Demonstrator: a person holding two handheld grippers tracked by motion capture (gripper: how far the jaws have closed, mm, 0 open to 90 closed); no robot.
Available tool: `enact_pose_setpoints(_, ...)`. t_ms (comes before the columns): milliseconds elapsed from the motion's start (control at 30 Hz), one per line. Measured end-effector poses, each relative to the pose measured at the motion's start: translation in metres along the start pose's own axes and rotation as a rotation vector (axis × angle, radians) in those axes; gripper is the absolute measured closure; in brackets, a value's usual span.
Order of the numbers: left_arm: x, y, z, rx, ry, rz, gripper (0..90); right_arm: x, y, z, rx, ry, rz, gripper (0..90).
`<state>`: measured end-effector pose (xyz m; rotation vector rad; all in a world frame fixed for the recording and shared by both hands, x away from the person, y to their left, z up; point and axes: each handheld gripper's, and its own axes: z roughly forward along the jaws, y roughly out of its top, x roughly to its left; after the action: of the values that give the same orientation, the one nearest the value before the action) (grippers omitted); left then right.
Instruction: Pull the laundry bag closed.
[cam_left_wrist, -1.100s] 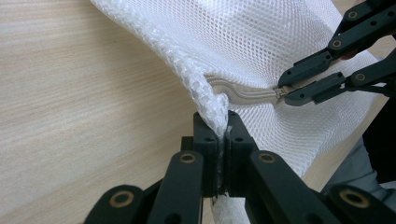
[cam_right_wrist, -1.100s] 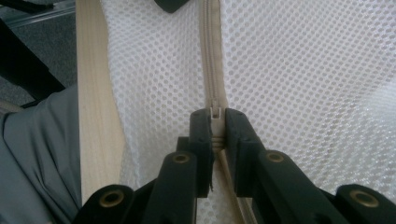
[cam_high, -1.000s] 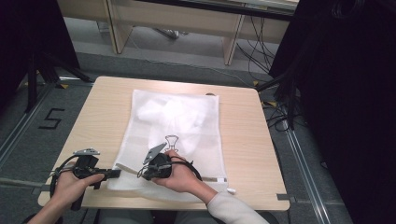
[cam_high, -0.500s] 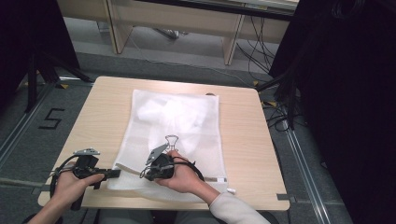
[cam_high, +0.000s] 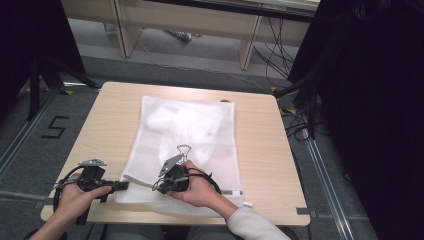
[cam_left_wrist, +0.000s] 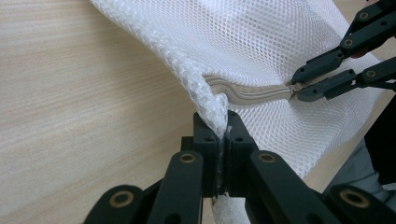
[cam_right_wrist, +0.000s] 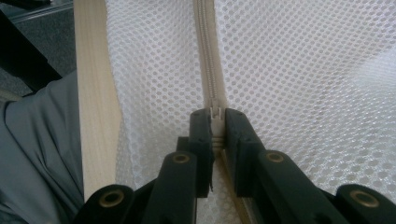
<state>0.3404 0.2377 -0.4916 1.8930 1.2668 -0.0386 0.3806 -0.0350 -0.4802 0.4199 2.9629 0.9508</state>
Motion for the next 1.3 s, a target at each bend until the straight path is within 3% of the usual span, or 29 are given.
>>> enact_pose_setpoints(267, -0.0001, 0.0, 0.0005, -0.001, -0.003, -0.002, 85.7, -0.0002, -0.0003, -0.0001, -0.009, 0.004, -0.013, 82.6)
enact_pose_setpoints(367, 0.0003, -0.0001, 0.0001, 0.002, -0.002, 0.0, 85.7, 0.0009, -0.0013, -0.0014, 0.007, 0.002, 0.01, 82.6)
enact_pose_setpoints(600, 0.0002, -0.0001, 0.0003, 0.002, -0.001, 0.0, 85.7, -0.0002, -0.0025, -0.0021, -0.002, 0.003, -0.006, 82.6)
enact_pose_setpoints(733, -0.0001, -0.0002, 0.0009, -0.001, 0.001, 0.0, 85.7, 0.0005, -0.004, -0.0031, 0.004, 0.001, 0.011, 82.6)
enact_pose_setpoints(767, 0.0, -0.0002, 0.0007, 0.0, 0.001, -0.003, 85.7, -0.0006, -0.004, -0.0028, 0.004, -0.001, -0.006, 82.6)
enact_pose_setpoints(900, 0.0006, -0.0001, 0.0003, 0.002, 0.002, -0.002, 85.7, 0.0002, -0.0057, -0.0046, 0.011, -0.002, 0.017, 82.6)
enact_pose_setpoints(1000, 0.0009, -0.0001, 0.0005, 0.002, 0.001, -0.004, 85.7, -0.001, -0.0061, -0.0058, 0.006, -0.002, -0.005, 82.6)
enact_pose_setpoints(1033, 0.001, -0.0002, 0.0005, 0.003, 0.003, -0.004, 85.7, 0.0002, -0.0069, -0.0075, 0.009, -0.003, 0.023, 82.6)
enact_pose_setpoints(1300, 0.0006, -0.0001, 0.0004, 0.001, 0.002, -0.004, 85.7, -0.0006, -0.0069, -0.0086, 0.009, -0.005, 0.005, 82.6)
